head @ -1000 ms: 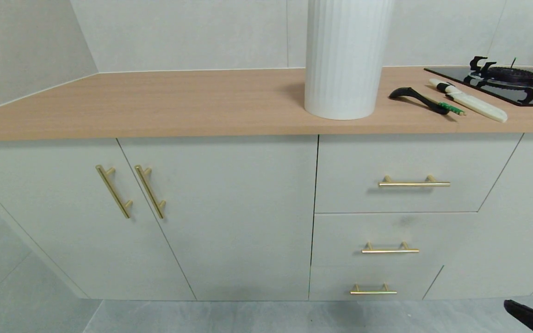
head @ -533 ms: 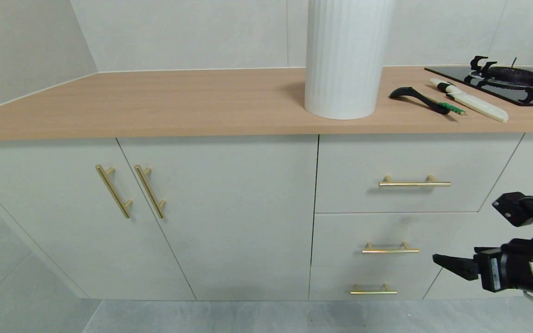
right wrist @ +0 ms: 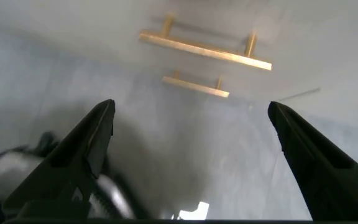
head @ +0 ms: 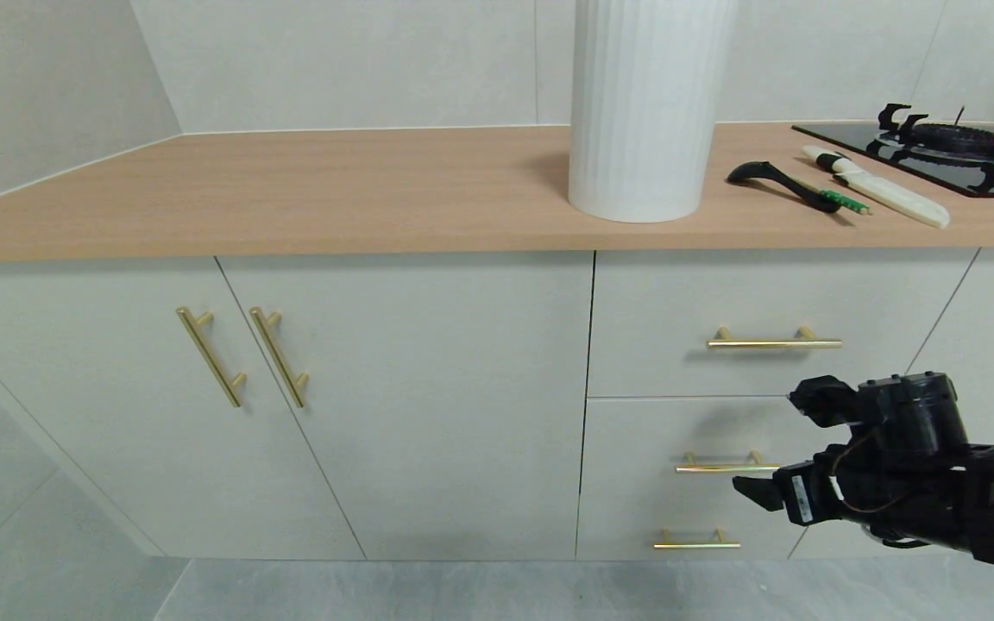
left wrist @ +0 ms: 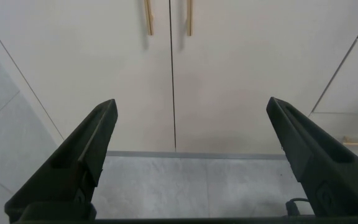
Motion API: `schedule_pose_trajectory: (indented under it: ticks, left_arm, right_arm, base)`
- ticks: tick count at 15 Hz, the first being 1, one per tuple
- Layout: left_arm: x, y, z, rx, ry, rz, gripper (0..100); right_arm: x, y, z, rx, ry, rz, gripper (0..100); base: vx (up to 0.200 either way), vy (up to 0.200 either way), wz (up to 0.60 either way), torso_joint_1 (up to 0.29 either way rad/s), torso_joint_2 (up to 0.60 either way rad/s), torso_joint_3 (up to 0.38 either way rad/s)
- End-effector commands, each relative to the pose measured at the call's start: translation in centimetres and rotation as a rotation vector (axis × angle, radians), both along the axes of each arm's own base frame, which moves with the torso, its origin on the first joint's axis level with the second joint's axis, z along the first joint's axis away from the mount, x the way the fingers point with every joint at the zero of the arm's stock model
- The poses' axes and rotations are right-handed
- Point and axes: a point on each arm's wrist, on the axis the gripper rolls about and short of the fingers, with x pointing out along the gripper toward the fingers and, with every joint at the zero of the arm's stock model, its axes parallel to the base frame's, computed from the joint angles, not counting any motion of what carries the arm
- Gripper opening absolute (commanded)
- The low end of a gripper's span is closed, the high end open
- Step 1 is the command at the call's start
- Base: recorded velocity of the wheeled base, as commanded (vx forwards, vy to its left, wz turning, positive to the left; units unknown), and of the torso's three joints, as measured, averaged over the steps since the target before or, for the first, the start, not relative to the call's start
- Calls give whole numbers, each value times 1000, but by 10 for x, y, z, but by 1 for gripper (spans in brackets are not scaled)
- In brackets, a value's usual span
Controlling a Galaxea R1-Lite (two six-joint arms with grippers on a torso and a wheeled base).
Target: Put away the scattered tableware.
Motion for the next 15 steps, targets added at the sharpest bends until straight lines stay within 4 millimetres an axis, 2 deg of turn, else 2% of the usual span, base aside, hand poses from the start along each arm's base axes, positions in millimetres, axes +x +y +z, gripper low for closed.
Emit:
schedule_pose_trajectory:
  ticks: [1,5,9,11,15]
  left_arm:
    - [0,0,0,-1,1,0,100]
    - [0,0,0,-1,1,0,100]
    - [0,0,0,-1,1,0,100]
    - [0,0,0,-1,1,0,100]
    - [0,0,0,-1,1,0,100]
  right_arm:
    - [12,1,-36,-30,40,-31,100]
    - [24,-7,-47,-21,4,-71,100]
    - [35,-5,-55,-7,-86,-100,100]
    - [44,-4,-68,8,-133,-165,100]
    - [54,-2,-82,5,-139,-176,100]
  base:
    - [0,0,0,0,0,0]
    - [0,0,0,0,0,0]
    - [0,0,0,0,0,0]
    - [0,0,0,0,0,0]
    - [0,0,0,0,0,0]
